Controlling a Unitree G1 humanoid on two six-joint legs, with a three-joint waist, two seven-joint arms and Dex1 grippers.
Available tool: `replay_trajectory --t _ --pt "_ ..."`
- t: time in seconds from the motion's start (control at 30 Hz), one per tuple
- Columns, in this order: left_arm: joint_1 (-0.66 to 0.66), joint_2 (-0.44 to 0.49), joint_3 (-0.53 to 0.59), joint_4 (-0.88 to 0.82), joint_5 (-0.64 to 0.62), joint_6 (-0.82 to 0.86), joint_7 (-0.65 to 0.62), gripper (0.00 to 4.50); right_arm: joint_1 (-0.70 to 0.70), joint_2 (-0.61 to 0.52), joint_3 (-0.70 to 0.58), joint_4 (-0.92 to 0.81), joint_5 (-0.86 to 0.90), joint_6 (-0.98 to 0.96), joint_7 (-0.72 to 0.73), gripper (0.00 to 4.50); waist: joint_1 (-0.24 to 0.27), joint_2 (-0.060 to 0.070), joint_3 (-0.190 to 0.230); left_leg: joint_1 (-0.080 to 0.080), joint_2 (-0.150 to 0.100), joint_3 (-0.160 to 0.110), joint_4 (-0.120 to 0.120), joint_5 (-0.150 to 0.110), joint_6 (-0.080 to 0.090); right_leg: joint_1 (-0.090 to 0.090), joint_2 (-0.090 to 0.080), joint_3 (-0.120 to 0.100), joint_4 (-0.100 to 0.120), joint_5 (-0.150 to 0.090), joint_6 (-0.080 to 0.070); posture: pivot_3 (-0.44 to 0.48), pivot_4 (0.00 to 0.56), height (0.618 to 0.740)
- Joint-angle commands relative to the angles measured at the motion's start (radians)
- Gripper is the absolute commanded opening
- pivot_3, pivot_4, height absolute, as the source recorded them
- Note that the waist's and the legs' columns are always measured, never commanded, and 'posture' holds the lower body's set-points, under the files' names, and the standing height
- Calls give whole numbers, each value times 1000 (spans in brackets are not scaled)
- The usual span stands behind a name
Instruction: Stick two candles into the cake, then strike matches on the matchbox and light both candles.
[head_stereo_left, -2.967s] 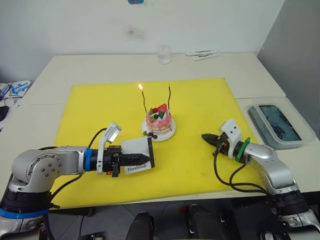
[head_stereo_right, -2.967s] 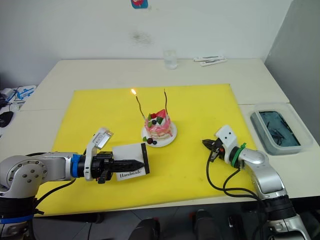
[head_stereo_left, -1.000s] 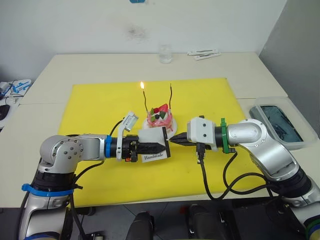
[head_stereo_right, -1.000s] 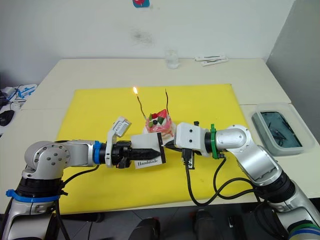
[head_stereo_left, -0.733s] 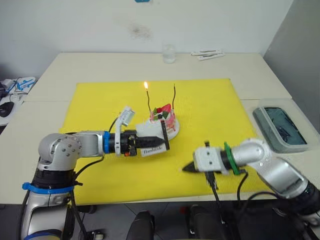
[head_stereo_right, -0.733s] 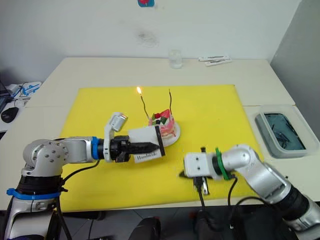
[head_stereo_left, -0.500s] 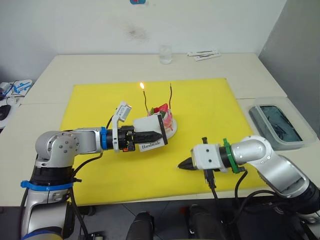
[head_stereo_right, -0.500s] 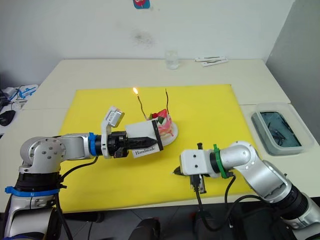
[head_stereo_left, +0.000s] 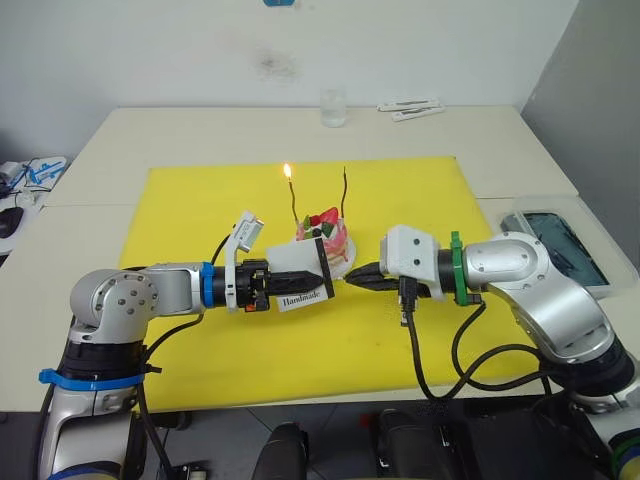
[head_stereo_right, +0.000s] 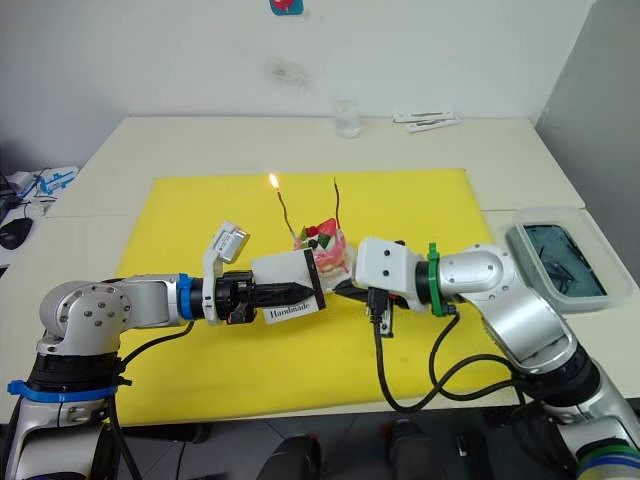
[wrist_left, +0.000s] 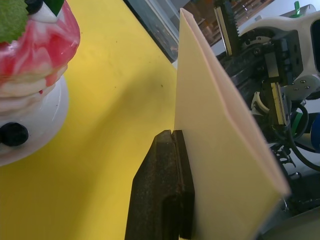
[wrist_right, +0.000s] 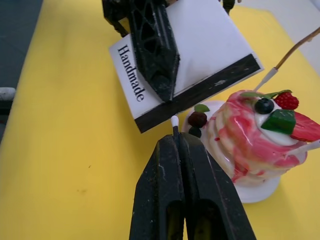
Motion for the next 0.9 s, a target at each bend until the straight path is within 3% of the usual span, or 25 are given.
replay_trajectory --t 0.03,0.9 --pt "-7 -2 10 -31 -9 -7 -5 0 -22 0 21 -16 -9 -12 4 31 0 0 0 0 0 0 0 0 0 0 0 0 0 0 0 0 150 740" --pt "-10 4 10 -39 -15 2 -12 0 -46 30 89 53 -97 -68 -1 31 -1 0 0 0 0 0 0 0 0 0 0 0 0 0 0 0 150 740"
